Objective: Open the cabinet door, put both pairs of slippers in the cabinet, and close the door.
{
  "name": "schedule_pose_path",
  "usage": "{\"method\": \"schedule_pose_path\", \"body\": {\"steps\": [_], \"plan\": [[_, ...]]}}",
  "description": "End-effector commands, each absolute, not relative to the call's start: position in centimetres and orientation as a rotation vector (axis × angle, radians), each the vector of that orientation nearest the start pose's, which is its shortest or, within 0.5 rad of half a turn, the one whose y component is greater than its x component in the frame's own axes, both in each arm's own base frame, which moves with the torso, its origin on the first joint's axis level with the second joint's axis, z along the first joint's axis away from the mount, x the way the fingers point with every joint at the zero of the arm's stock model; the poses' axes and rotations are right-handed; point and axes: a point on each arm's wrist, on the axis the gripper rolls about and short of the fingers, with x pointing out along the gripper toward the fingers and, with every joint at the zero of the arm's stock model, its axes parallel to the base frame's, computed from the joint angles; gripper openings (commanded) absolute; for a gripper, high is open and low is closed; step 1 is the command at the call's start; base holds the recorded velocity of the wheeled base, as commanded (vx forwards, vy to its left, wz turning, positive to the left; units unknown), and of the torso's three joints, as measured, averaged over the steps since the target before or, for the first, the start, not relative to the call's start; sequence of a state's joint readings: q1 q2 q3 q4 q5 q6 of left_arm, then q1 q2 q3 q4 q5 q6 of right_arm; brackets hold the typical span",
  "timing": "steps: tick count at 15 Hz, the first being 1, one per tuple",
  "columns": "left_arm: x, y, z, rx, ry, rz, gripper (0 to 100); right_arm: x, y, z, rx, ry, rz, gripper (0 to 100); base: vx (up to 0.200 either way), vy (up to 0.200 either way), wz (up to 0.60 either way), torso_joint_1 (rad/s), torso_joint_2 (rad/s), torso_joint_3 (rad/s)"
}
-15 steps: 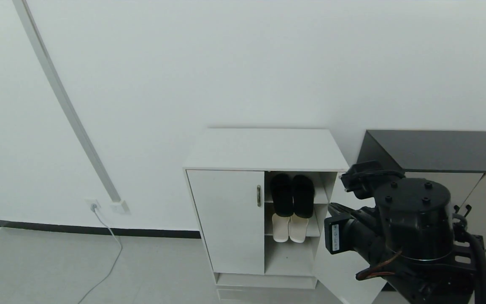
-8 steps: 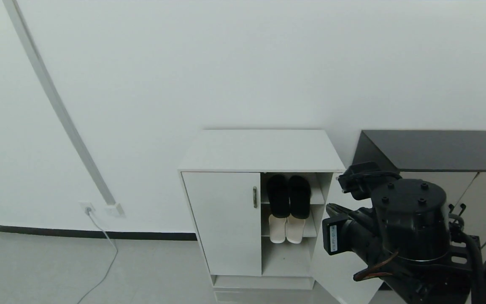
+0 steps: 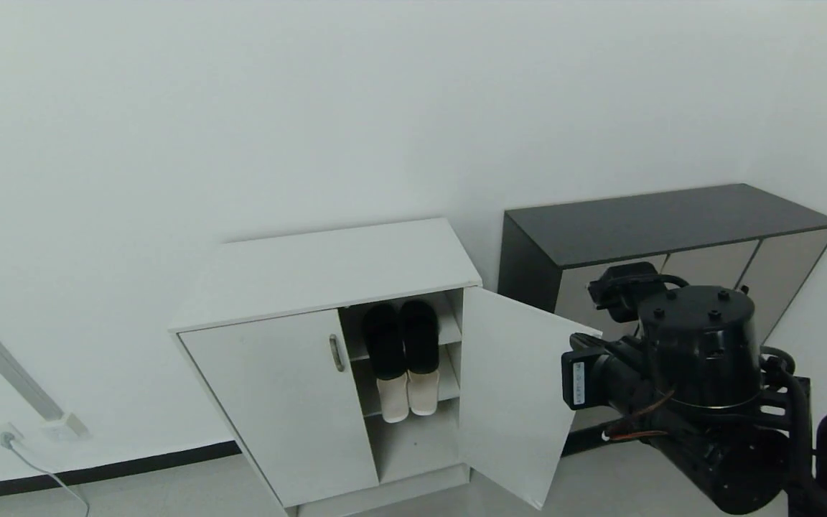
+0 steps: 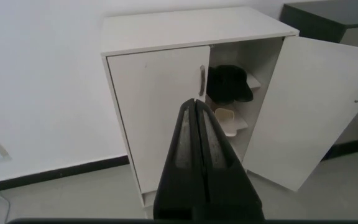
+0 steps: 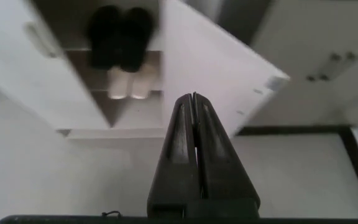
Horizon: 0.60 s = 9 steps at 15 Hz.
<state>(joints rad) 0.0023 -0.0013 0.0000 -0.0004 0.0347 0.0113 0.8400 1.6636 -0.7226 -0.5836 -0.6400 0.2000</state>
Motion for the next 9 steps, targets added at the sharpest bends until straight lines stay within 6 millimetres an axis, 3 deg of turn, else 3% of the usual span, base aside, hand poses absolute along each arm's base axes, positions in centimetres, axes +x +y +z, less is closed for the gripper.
{"method": "schedule_pose_path", "body": {"steps": [1, 4, 8, 9], "plan": [[-2.3, 0.1, 7.5, 0.011, 0.0, 0.037, 0, 20.6, 20.1, 16.5, -0.041, 0.296, 0.177, 0, 0.0, 0.0, 0.0, 0.0, 0.0, 0.0], [-2.3, 0.1, 7.5, 0.011, 0.0, 0.037, 0, 23.4, 19.4, 16.6, -0.019, 0.295, 0.115, 0, 0.0, 0.0, 0.0, 0.0, 0.0, 0.0], [-2.3, 0.1, 7.5, 0.009, 0.0, 0.037, 0, 27.4, 18.1, 15.6, 0.001, 0.322, 0.063, 0, -0.2, 0.0, 0.0, 0.0, 0.0, 0.002], [-2.3, 0.1, 7.5, 0.009, 0.0, 0.035, 0, 28.3, 17.8, 15.4, 0.009, 0.326, 0.055, 0, 0.0, 0.0, 0.0, 0.0, 0.0, 0.0]]}}
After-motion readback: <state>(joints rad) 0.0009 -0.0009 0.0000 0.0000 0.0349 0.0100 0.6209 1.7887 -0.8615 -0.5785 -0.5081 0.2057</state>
